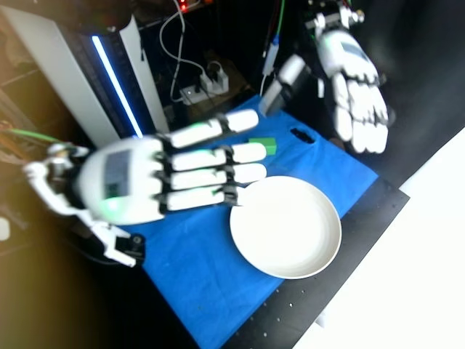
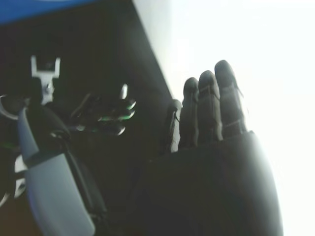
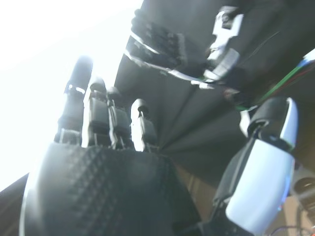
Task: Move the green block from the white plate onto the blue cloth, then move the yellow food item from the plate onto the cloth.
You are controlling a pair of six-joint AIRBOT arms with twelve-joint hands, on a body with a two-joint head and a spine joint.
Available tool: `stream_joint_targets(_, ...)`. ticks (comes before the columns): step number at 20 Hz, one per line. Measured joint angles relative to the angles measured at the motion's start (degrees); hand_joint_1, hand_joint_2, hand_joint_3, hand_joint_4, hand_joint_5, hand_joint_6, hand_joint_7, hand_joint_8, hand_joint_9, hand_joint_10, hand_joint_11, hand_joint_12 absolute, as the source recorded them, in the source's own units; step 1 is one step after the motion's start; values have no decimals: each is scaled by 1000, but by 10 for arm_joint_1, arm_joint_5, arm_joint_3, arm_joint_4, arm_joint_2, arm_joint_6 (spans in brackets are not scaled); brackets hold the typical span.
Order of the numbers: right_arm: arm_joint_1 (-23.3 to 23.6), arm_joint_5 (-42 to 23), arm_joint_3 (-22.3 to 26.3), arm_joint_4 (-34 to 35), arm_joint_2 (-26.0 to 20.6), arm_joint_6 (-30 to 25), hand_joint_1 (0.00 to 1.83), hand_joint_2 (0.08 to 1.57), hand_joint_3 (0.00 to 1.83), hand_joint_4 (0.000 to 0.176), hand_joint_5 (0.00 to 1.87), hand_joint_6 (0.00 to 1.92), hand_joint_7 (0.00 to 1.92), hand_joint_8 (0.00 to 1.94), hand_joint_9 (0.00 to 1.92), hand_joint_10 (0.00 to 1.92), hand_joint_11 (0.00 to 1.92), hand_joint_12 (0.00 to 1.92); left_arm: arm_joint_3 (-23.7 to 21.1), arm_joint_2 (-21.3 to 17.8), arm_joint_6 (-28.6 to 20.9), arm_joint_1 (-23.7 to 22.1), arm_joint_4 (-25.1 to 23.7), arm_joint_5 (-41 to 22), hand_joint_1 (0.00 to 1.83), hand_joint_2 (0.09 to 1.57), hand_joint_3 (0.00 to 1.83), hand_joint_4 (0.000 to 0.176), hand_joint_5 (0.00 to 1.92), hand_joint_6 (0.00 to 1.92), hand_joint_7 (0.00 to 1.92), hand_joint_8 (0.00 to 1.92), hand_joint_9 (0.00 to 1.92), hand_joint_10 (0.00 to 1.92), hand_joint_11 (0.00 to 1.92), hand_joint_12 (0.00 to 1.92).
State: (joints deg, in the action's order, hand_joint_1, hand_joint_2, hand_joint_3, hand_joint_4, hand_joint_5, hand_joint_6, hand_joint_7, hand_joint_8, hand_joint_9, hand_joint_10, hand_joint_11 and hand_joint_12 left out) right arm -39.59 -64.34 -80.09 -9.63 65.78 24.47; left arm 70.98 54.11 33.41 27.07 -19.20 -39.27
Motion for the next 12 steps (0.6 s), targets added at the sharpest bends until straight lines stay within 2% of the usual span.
stream_joint_targets(1, 0, -14, 0, 14, 0, 0, 643, 590, 9, 176, 0, 0, 64, 0, 88, 9, 0, 546, -4, -1, 1, -1, 4, -17, 548, 733, 10, 151, 0, 0, 126, 1, 132, 3, 0, 413)
stream_joint_targets(2, 0, -26, 0, 26, 1, 0, 615, 620, 7, 176, 0, 0, 67, 0, 84, 4, 0, 520, -7, -1, 5, -1, 6, -28, 550, 797, 16, 136, 0, 0, 113, 0, 107, 2, 0, 365)
stream_joint_targets(3, 0, -44, 0, 41, 1, 0, 643, 657, 5, 176, 0, 0, 33, 5, 38, 8, 0, 391, -14, -1, 12, -1, 17, -42, 544, 834, 10, 127, 0, 0, 118, 1, 110, 2, 0, 368)
stream_joint_targets(4, 0, -59, 0, 51, 1, 0, 634, 687, 4, 176, 0, 0, 20, 1, 24, 4, 0, 291, -17, -1, 18, -1, 20, -56, 539, 869, 10, 145, 0, 0, 88, 1, 95, 1, 0, 318)
stream_joint_targets(6, 0, -86, 5, 75, 1, 0, 605, 698, 0, 176, 0, 0, 29, 2, 26, 2, 0, 202, -18, -1, 18, -1, 26, -84, 577, 857, 0, 136, 0, 0, 72, 5, 91, 8, 34, 279)
stream_joint_targets(7, 0, -102, 11, 87, 1, 1, 593, 685, 0, 176, 0, 0, 27, 0, 19, 0, 0, 196, -22, -5, 21, 0, 41, -97, 571, 861, 0, 123, 0, 0, 90, 3, 105, 3, 20, 356)
stream_joint_targets(8, 5, -112, 16, 90, 0, 1, 580, 691, 0, 176, 0, 0, 32, 0, 17, 0, 0, 137, -31, -15, 29, 5, 59, -117, 543, 927, 3, 103, 20, 2, 105, 2, 120, 2, 3, 469)
stream_joint_targets(9, 13, -126, 18, 88, -2, 2, 571, 710, 6, 176, 0, 0, 21, 0, 3, 0, 0, 122, -42, -26, 43, 14, 73, -146, 514, 932, 1, 126, 11, 0, 91, 0, 103, 0, 0, 461)
stream_joint_targets(11, 20, -153, 23, 91, -5, 1, 582, 707, 5, 176, 0, 0, 7, 2, 3, 1, 5, 27, -48, -29, 48, 18, 83, -176, 638, 905, 1, 153, 89, 5, 114, 1, 130, 2, 0, 464)
stream_joint_targets(12, 20, -168, 30, 97, -8, 2, 586, 724, 9, 176, 0, 0, 1, 0, 19, 7, 28, 36, -53, -29, 59, 18, 87, -193, 525, 927, 0, 128, 42, 0, 128, 1, 168, 2, 0, 562)
